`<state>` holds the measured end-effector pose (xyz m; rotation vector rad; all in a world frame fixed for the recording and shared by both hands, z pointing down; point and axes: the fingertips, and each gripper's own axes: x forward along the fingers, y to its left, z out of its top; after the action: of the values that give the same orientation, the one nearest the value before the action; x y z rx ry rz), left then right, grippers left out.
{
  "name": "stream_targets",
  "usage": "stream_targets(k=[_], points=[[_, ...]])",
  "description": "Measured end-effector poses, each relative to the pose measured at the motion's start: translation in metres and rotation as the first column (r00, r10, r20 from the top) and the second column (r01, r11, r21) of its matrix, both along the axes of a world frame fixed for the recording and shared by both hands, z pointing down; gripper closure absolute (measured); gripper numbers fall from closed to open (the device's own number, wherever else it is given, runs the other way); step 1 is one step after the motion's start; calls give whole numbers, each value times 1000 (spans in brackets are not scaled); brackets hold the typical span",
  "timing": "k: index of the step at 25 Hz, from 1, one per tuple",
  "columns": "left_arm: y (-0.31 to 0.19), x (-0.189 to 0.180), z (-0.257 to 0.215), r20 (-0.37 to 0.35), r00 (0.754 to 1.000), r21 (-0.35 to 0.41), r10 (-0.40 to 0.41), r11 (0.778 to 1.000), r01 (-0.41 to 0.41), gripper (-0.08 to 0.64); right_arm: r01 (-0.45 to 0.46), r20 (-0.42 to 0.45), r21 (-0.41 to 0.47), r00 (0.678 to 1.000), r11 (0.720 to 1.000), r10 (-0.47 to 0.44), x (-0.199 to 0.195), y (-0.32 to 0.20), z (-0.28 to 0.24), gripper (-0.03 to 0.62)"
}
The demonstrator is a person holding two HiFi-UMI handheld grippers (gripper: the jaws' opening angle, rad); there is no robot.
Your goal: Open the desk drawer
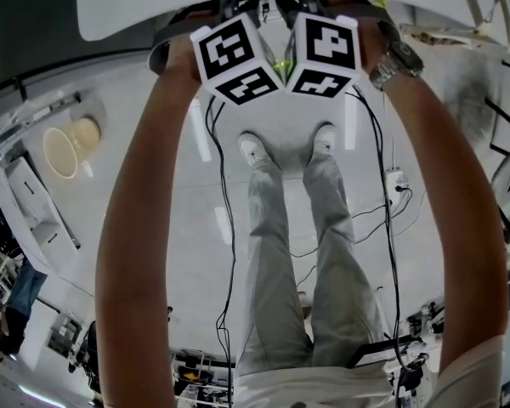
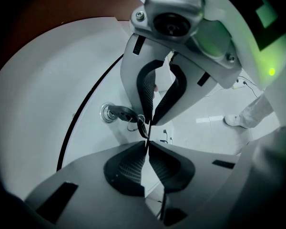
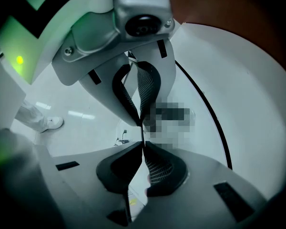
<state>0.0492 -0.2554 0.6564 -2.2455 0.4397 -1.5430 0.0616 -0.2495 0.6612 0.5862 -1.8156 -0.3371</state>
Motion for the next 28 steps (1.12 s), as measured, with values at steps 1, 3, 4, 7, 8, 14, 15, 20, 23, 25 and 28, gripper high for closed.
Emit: stream_targets(k=[1, 3, 4, 7, 8, 14, 15, 20, 23, 25, 28], points=[[1, 0, 0, -1, 1000, 0, -1, 1000, 1, 531, 0, 1, 0, 1000, 1000, 0, 0, 1, 0, 554], [3, 0, 0, -3, 1000, 0, -1, 1000, 1, 531, 0, 0, 0, 1000, 1000, 0, 0, 3, 0, 554], [5, 0, 0, -4, 1000, -1, 0, 1000, 0, 531, 0, 0, 0, 1000, 1000, 0, 0, 4, 0, 554], [9, 1, 1, -4, 1000, -3, 1, 1000, -1, 531, -3, 2, -3, 1000, 1000, 3, 1, 9, 1, 554], [11, 1, 2, -3, 1000, -4, 1, 1000, -1, 531, -4, 2, -5, 1000, 1000, 4, 1, 11, 2, 554], [21, 1, 2, -4, 1000, -7, 2, 1000, -2, 531, -8, -1, -9, 1000, 1000, 8, 1, 21, 2, 554], [23, 1, 2, -5, 1000, -7, 2, 1000, -2, 531, -10, -1, -9, 1000, 1000, 10, 1, 23, 2, 554], [35, -1, 3, -4, 1000, -12, 5, 1000, -5, 532, -13, 0, -18, 1000, 1000, 13, 0, 35, 3, 554], [41, -2, 3, -5, 1000, -11, 10, 1000, -10, 532, -15, 2, -24, 1000, 1000, 15, 0, 40, 3, 554], [44, -2, 3, -7, 1000, -11, 11, 1000, -11, 532, -21, 7, -28, 1000, 999, 21, 0, 43, 3, 554], [49, -2, 3, -9, 1000, -17, 10, 1000, -10, 533, -29, 13, -36, 999, 999, 29, -1, 48, 3, 554]])
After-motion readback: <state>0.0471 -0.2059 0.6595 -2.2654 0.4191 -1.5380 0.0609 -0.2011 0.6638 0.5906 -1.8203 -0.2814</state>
